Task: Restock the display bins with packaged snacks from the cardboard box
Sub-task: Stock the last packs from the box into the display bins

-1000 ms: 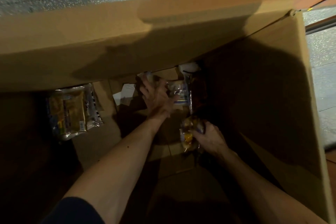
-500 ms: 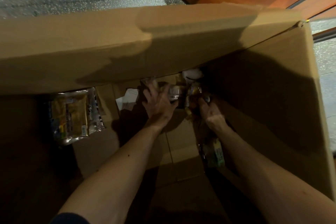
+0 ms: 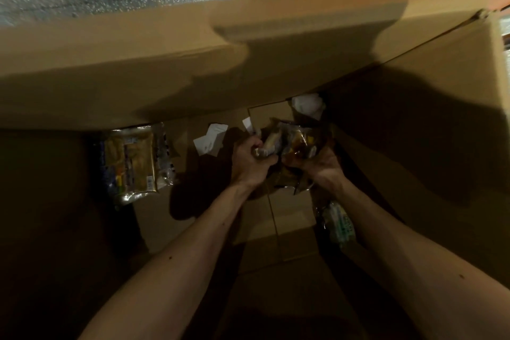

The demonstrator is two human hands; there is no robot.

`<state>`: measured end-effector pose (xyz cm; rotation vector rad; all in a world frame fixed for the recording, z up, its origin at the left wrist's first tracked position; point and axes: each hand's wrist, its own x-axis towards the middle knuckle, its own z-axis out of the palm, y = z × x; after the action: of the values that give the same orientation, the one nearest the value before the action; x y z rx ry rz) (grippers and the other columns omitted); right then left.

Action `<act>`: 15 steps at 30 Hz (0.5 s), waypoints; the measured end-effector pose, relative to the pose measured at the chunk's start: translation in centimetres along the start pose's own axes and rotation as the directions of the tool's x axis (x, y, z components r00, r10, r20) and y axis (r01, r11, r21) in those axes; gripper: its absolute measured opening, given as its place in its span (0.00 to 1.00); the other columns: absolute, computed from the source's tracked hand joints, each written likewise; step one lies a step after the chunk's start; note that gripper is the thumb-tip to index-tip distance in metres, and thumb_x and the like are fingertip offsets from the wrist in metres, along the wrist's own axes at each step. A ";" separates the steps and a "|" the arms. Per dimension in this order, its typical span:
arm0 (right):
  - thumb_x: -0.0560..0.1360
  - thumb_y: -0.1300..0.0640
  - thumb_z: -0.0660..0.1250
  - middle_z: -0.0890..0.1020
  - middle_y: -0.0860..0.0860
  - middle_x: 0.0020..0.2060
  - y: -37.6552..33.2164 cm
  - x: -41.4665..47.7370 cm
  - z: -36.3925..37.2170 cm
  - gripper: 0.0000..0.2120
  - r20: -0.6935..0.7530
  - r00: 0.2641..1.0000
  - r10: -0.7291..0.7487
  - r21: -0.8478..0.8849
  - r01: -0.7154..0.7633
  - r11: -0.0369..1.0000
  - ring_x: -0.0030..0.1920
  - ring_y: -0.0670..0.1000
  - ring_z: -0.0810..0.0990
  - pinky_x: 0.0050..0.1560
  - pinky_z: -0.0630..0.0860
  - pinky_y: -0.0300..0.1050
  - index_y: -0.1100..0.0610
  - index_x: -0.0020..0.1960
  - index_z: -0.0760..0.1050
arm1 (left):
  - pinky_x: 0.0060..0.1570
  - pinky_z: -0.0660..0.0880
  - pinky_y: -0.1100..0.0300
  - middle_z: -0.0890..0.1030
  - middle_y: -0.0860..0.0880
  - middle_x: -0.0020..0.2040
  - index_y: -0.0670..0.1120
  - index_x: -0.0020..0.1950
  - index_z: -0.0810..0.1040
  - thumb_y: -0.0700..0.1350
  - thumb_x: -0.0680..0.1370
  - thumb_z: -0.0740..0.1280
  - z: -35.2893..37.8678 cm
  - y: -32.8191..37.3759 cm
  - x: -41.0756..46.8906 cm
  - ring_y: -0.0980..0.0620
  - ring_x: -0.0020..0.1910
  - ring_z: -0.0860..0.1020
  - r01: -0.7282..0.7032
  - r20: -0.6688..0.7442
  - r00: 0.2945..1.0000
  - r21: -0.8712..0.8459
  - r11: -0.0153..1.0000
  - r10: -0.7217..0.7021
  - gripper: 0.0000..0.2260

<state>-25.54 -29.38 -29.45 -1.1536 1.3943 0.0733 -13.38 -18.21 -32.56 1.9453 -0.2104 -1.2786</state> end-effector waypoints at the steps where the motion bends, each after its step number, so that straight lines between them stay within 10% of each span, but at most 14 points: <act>1: 0.68 0.68 0.77 0.80 0.43 0.51 0.3 -0.2 -0.1 0.25 0.010 1.000 0.021 0.012 -0.021 1.000 0.56 0.44 0.77 0.59 0.74 0.40 0.49 0.57 0.74 | 0.42 0.74 0.61 0.78 0.46 0.55 0.52 0.41 0.73 0.41 0.72 0.76 -0.4 -0.2 -0.5 0.50 0.52 0.77 0.019 0.020 1.000 -0.034 0.999 -0.019 0.12; 7: 0.51 0.45 0.86 0.84 0.49 0.57 1.5 -3.1 0.0 0.46 0.058 0.978 0.201 -0.006 -0.201 0.980 0.57 0.52 0.83 0.63 0.78 0.54 0.52 0.66 0.77 | 0.48 0.81 0.52 0.81 0.50 0.50 0.49 0.47 0.76 0.42 0.72 0.76 -4.0 -0.2 -4.3 0.50 0.51 0.80 0.133 0.113 0.986 -0.086 0.987 -0.123 0.11; 15: 0.70 0.57 0.72 0.86 0.55 0.55 -3.7 -13.2 -2.1 0.26 0.394 0.907 0.148 0.212 -0.246 0.946 0.54 0.56 0.85 0.51 0.82 0.55 0.57 0.67 0.74 | 0.46 0.83 0.51 0.76 0.45 0.62 0.55 0.59 0.73 0.37 0.68 0.78 -11.0 5.4 -13.2 0.45 0.55 0.81 0.150 0.178 0.979 -0.286 0.946 -0.101 0.25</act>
<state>-28.09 -25.09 -16.52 -0.7315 1.1353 0.2389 -9.11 -9.36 -17.45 1.6201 0.0293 -1.4615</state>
